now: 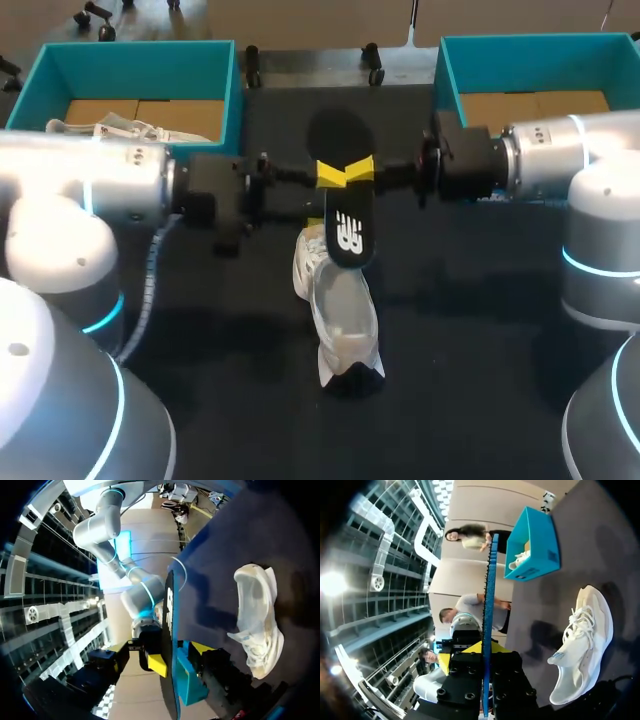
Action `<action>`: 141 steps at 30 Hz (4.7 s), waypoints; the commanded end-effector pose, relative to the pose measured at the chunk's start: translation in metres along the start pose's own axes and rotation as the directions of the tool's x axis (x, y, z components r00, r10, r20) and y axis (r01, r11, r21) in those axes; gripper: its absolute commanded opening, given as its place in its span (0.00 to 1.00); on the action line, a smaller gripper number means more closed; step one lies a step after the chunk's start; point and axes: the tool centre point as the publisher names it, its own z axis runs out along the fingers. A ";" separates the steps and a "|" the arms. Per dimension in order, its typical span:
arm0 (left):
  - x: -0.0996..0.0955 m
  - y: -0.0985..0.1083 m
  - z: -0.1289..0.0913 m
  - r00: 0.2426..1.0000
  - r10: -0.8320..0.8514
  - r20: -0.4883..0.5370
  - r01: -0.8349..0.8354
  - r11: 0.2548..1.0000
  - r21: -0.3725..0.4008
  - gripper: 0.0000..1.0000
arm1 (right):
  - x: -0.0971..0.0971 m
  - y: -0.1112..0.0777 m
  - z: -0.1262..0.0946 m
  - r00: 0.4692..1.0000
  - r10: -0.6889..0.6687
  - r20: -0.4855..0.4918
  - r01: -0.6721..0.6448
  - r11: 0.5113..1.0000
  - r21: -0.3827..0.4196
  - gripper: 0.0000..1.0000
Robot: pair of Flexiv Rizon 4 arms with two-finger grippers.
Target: Take the shoe out of the shoebox, open the shoe tongue, remove and reinsert the insole, then place the shoe into the shoebox
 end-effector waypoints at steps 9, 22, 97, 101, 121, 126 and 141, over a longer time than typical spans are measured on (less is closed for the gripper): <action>-0.013 -0.004 -0.069 0.957 0.029 -0.288 -0.017 0.999 0.043 1.00 | -0.016 0.001 0.000 1.000 0.026 0.009 -0.026 1.000 -0.008 0.00; -0.035 0.028 -0.079 0.906 0.014 -0.423 -0.002 1.000 0.030 1.00 | -0.016 0.001 0.000 1.000 0.026 0.009 -0.026 1.000 -0.008 0.00; -0.092 0.118 0.007 0.409 -0.030 -0.912 0.192 0.980 0.054 1.00 | -0.016 0.001 0.000 1.000 0.026 0.009 -0.026 1.000 -0.008 0.00; -0.082 0.113 -0.002 0.490 -0.047 -0.870 0.193 0.980 0.055 1.00 | -0.016 0.001 0.000 1.000 0.026 0.009 -0.026 1.000 -0.008 0.00; -0.036 0.105 -0.042 0.788 -0.265 -0.556 0.356 0.932 0.061 1.00 | -0.016 0.001 0.000 1.000 0.026 0.009 -0.026 1.000 -0.008 0.00; -0.036 0.105 -0.042 0.788 -0.265 -0.556 0.356 0.932 0.061 1.00 | -0.016 0.001 0.000 1.000 0.026 0.009 -0.026 1.000 -0.008 0.00; 0.006 0.088 -0.045 0.914 -0.194 -0.355 0.245 0.964 0.105 1.00 | -0.016 0.001 0.000 1.000 0.026 0.009 -0.026 1.000 -0.008 0.00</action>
